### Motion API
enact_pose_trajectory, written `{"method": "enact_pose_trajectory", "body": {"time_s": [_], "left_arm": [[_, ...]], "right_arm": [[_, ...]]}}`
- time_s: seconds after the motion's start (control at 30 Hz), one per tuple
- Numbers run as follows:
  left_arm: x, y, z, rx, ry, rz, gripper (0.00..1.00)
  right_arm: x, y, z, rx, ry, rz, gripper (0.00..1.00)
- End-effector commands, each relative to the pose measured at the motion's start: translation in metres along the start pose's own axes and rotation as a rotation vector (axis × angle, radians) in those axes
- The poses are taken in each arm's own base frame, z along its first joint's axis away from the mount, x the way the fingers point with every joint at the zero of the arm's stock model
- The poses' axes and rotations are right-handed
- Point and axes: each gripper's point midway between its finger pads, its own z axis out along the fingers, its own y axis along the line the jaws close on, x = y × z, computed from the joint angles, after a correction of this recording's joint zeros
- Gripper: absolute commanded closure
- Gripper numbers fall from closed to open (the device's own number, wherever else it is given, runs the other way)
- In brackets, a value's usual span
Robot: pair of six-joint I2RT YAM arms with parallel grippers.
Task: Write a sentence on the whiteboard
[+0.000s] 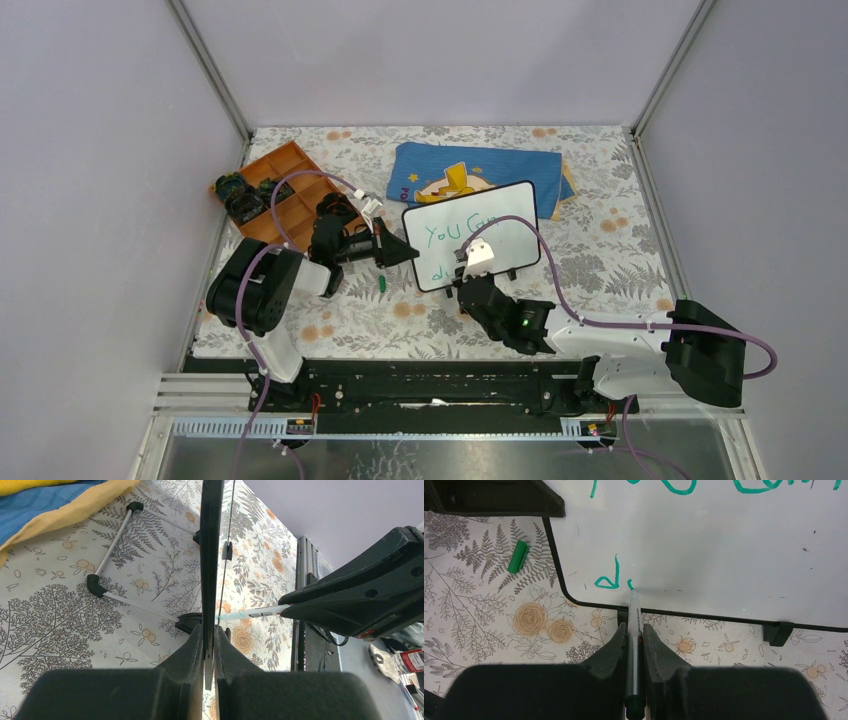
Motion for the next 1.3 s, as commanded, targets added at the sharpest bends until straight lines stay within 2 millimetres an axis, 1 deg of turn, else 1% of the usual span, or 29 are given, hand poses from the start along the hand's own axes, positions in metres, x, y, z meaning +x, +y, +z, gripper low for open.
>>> {"method": "enact_pose_trajectory", "body": {"time_s": [0.0, 0.43, 0.7, 0.9, 1.27], "left_arm": [[0.025, 0.001, 0.002, -0.014, 0.074, -0.052, 1.00], [0.026, 0.000, 0.002, -0.013, 0.077, -0.049, 1.00], [0.026, 0.000, 0.003, -0.012, 0.079, -0.049, 1.00], [0.026, -0.001, 0.003, -0.010, 0.081, -0.047, 1.00], [0.027, -0.001, 0.004, -0.010, 0.084, -0.047, 1.00]], "right_arm": [[-0.012, -0.012, -0.002, 0.064, -0.032, 0.023, 1.00], [-0.032, -0.014, -0.002, 0.091, -0.068, 0.015, 1.00], [-0.039, -0.009, 0.000, 0.081, -0.077, 0.010, 1.00], [-0.040, -0.002, 0.002, 0.053, -0.075, 0.005, 1.00], [-0.036, 0.013, 0.004, -0.016, -0.059, 0.006, 1.00]]}}
